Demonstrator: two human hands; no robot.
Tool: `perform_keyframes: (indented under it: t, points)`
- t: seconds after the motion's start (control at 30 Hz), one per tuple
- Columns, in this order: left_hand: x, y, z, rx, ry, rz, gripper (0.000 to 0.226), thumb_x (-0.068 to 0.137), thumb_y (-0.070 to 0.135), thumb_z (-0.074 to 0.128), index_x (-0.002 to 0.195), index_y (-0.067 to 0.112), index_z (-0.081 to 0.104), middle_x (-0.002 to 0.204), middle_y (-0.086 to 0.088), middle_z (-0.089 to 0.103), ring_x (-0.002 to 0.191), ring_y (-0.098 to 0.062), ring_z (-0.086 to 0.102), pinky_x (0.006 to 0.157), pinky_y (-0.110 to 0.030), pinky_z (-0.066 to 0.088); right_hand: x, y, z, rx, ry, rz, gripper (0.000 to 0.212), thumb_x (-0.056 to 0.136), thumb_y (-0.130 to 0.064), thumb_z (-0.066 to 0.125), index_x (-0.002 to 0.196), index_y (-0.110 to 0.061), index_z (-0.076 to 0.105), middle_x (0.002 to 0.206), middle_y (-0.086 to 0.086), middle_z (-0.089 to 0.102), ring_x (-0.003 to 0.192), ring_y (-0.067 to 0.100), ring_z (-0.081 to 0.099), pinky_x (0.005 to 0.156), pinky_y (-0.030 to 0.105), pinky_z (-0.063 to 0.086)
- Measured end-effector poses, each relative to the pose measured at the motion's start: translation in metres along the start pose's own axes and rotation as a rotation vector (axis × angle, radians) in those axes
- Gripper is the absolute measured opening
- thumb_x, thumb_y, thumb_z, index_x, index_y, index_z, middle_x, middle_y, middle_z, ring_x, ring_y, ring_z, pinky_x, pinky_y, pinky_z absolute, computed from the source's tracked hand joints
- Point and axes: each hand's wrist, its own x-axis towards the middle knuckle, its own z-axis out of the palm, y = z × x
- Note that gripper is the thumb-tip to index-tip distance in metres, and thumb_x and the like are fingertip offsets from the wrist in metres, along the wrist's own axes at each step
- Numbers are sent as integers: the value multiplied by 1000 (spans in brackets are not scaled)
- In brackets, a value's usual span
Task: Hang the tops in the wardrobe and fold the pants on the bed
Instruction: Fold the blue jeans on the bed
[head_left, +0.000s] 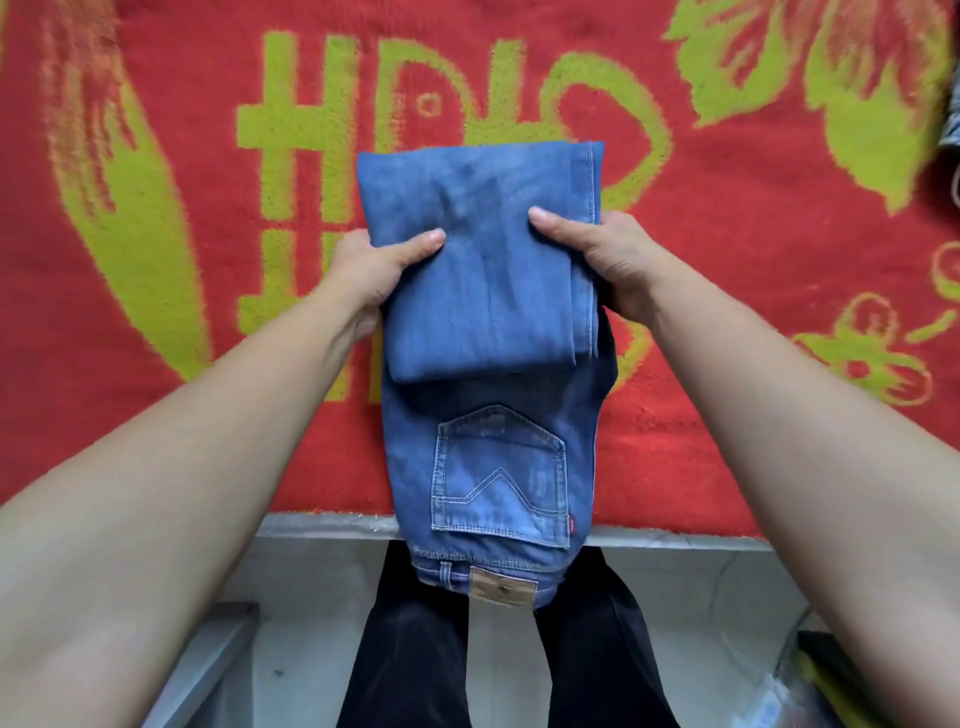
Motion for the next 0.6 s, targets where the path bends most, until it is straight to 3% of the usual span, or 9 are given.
perform_keyframes:
  t: [0.1,0.17,0.23,0.33,0.43,0.5,0.6]
  points:
    - [10,35,1,-60,-38,123,40,77,9,80,114,2,68,108,-12,73,97,-24,71,80,-36,59,11,-33,-6,-50,37,-162,41,82,-19,79,117,-3,67,110,11,74,101,23,71,87,36,58]
    - [22,56,7,6,-9,210,43,75,4,80,116,2,66,107,-9,73,95,-20,72,76,-30,58,23,-52,-10,-163,156,-247,43,77,-14,83,116,-3,67,107,7,74,95,16,72,81,29,57]
    - [34,70,13,98,25,219,49,73,1,80,120,2,62,107,-6,73,90,-14,72,68,-23,56,34,-62,-15,-235,219,-239,41,75,-8,84,112,-8,67,105,2,74,90,11,73,77,25,56]
    - [40,71,14,173,14,137,55,72,-1,78,123,3,59,111,-7,72,90,-16,71,58,-22,54,38,-61,-24,-246,185,-164,47,71,1,83,113,-10,66,107,3,74,96,16,72,86,33,58]
    - [30,63,6,167,-28,123,51,67,-2,80,113,11,64,114,-4,71,102,-18,69,76,-28,56,28,-53,-27,-280,200,-198,53,68,6,83,117,-5,65,107,4,73,93,13,72,79,27,57]
    - [18,60,-2,163,-45,140,61,57,-1,84,114,10,64,115,-3,71,106,-17,68,83,-30,56,14,-48,-23,-316,240,-263,53,66,7,83,115,-3,66,106,2,73,85,4,69,75,22,55]
    - [-9,53,-9,237,-38,197,52,61,-4,85,108,11,67,109,-1,71,97,-12,68,80,-26,55,-11,-39,-18,-451,319,-320,43,64,-7,88,103,-6,72,99,2,73,81,4,66,77,32,59]
